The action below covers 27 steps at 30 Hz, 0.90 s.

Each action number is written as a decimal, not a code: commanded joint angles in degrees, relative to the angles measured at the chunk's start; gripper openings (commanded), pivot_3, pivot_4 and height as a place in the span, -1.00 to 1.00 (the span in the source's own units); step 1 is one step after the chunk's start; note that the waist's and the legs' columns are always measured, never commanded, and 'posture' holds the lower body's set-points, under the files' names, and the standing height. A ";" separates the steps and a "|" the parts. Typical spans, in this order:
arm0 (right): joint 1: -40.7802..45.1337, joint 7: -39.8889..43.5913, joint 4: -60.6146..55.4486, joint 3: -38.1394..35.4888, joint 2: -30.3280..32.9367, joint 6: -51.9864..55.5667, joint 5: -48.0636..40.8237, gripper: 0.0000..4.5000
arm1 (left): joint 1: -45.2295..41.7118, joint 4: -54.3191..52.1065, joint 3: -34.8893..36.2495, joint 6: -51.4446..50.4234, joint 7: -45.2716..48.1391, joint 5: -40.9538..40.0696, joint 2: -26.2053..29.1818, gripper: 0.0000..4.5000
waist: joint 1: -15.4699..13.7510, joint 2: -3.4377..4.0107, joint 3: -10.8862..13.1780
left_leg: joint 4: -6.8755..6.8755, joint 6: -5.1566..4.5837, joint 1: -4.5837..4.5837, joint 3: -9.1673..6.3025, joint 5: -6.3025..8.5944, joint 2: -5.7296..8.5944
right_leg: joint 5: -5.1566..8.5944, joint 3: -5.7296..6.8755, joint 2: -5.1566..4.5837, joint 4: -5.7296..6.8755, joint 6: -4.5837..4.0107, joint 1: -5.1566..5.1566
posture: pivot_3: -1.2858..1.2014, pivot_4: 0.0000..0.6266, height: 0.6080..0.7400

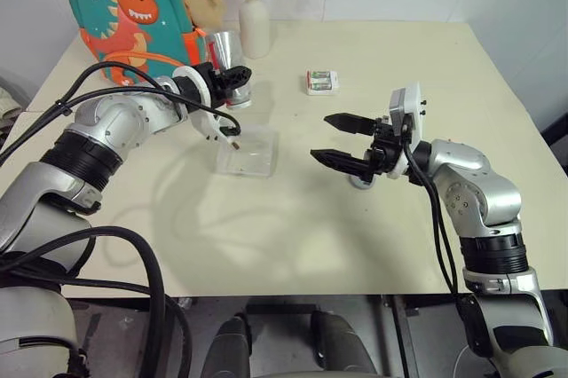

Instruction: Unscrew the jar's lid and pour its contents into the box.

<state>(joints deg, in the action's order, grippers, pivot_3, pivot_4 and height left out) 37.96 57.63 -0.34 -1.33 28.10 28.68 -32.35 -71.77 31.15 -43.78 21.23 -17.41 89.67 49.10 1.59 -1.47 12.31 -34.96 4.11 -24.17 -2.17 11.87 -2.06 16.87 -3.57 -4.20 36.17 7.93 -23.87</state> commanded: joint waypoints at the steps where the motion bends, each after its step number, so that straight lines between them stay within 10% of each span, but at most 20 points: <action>1: 0.44 0.03 -0.67 -1.76 -0.51 -1.04 -1.31 0.98 | 0.29 -3.87 2.06 -1.69 -1.99 0.25 1.50 -0.13 | 0.02 0.00 0.00 | 0.00 0.00 0.01 0.00 0.00 0.00 | 0.00 0.00 0.00 0.01 0.00 0.00 | 0.03 -0.52 1.00; 6: 0.34 0.66 -0.33 -1.47 -0.57 -1.25 -1.36 0.98 | 3.63 -6.59 7.30 0.93 3.92 -8.62 3.40 -0.13 | 0.15 0.00 0.00 | -0.06 0.00 0.03 0.00 0.00 0.00 | 0.01 -0.01 0.00 0.20 -0.01 -0.02 | 0.03 -0.52 1.00; 12: 0.14 3.75 -0.54 -0.89 1.07 -0.38 -1.50 0.98 | 15.78 -10.73 25.60 0.56 26.50 -44.66 3.59 -0.13 | 0.15 0.01 0.00 | -0.16 -0.03 0.08 0.00 -0.04 -0.01 | 0.02 -0.04 0.00 0.40 -0.04 -0.05 | 0.03 -0.52 1.00; 18: 1.10 5.85 -0.16 -0.32 2.14 -1.14 -0.64 0.98 | 23.63 -14.42 47.24 -28.70 43.57 -74.33 -4.83 -0.13 | 0.08 -0.02 0.00 | -0.30 -0.09 0.12 -0.07 -0.13 0.03 | 0.03 -0.02 0.00 0.72 -0.08 -0.02 | 0.03 -0.52 1.00; 27: 3.02 7.96 2.12 1.16 2.20 -3.43 1.71 0.98 | 26.60 -11.53 71.59 -55.54 36.31 -96.50 -16.46 -0.13 | 0.27 -0.03 -0.01 | -0.56 -0.12 0.36 -0.32 -0.17 0.04 | 0.01 0.06 0.03 0.88 -0.08 0.27 | 0.03 -0.52 1.00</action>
<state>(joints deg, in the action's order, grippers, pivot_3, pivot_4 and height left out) 39.75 65.11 2.38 0.02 30.08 26.35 -30.60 -45.94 19.20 24.60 -32.75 20.61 -3.41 33.08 1.85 -1.49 12.31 -35.53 3.99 -23.74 -2.49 11.71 -2.02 16.88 -3.51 -4.17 37.05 7.85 -23.53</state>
